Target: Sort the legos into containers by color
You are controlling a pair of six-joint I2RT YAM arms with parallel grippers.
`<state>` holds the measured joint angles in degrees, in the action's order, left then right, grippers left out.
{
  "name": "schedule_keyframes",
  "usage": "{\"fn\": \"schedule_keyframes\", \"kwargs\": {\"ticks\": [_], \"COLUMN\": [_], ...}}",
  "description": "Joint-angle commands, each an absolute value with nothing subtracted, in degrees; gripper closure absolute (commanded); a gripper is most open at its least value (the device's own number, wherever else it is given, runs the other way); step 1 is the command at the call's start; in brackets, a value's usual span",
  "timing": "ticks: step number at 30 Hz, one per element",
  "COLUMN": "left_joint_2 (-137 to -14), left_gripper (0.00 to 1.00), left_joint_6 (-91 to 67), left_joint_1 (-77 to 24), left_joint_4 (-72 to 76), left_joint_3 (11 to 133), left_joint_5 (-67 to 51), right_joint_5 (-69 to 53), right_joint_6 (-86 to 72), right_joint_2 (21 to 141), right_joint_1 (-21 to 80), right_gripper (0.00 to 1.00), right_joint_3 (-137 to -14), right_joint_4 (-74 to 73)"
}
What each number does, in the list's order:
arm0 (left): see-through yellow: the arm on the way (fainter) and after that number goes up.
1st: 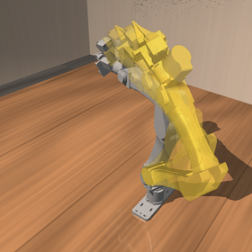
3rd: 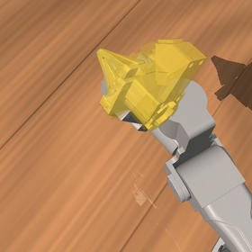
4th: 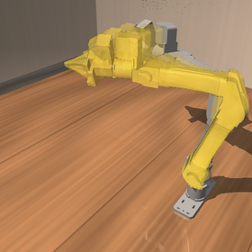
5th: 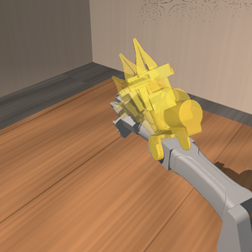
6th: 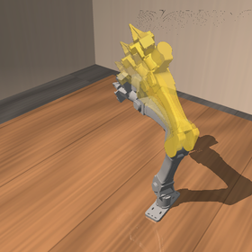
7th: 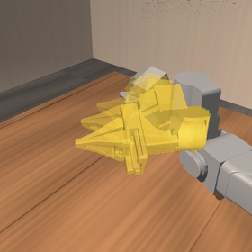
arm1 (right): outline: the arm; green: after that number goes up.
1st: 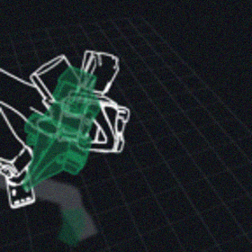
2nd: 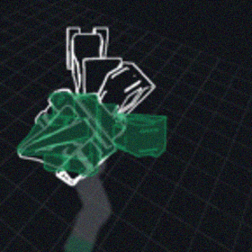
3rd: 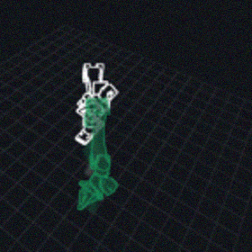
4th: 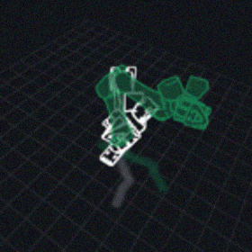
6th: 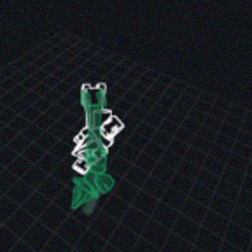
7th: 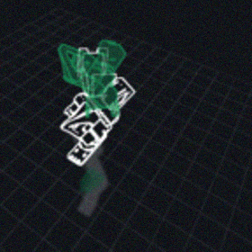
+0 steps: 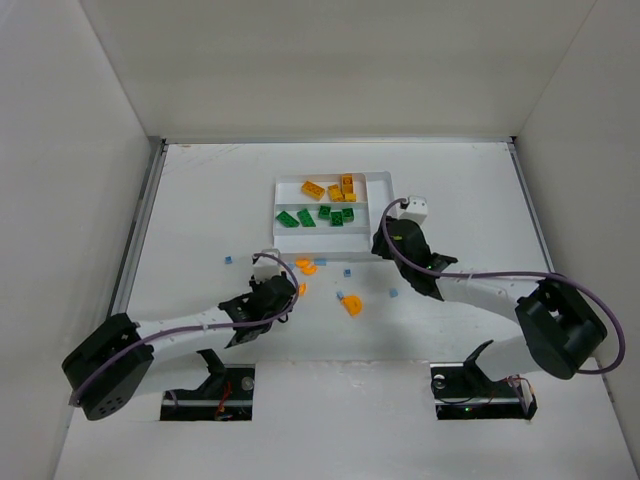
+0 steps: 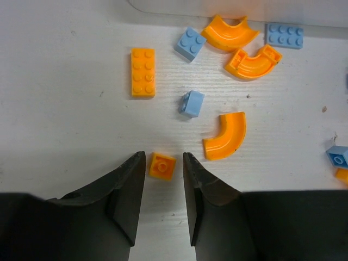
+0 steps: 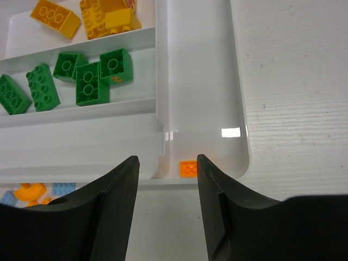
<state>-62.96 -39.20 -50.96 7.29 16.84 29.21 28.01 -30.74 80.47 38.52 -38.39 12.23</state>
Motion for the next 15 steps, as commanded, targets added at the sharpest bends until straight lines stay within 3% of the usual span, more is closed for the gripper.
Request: {"fn": "schedule_keyframes", "kwargs": {"ticks": [1,7,11,15], "left_joint_2": [-65.4,-65.1,-58.3,-59.4], "left_gripper": [0.70,0.84,0.86,0.86], "left_joint_6": [-38.0,-37.3,-36.5,-35.0], "left_joint_1": [-51.6,-53.0,-53.6,-52.9], "left_joint_4": [5.9,5.2,3.3,6.3], "left_joint_3": [20.6,22.3,25.6,33.2], "left_joint_5": [32.2,32.4,31.6,26.6], "right_joint_5": [28.0,27.7,28.6,29.8], "right_joint_6": [-31.3,-31.6,-32.5,-35.3], "right_joint_2": [79.5,77.3,74.3,69.7], "right_joint_1": [39.2,39.3,38.8,35.7], "right_gripper": [0.48,0.48,0.52,0.64], "right_joint_3": [-38.6,-37.6,-35.9,-32.9], "right_joint_4": [15.6,15.9,16.6,17.8]}}
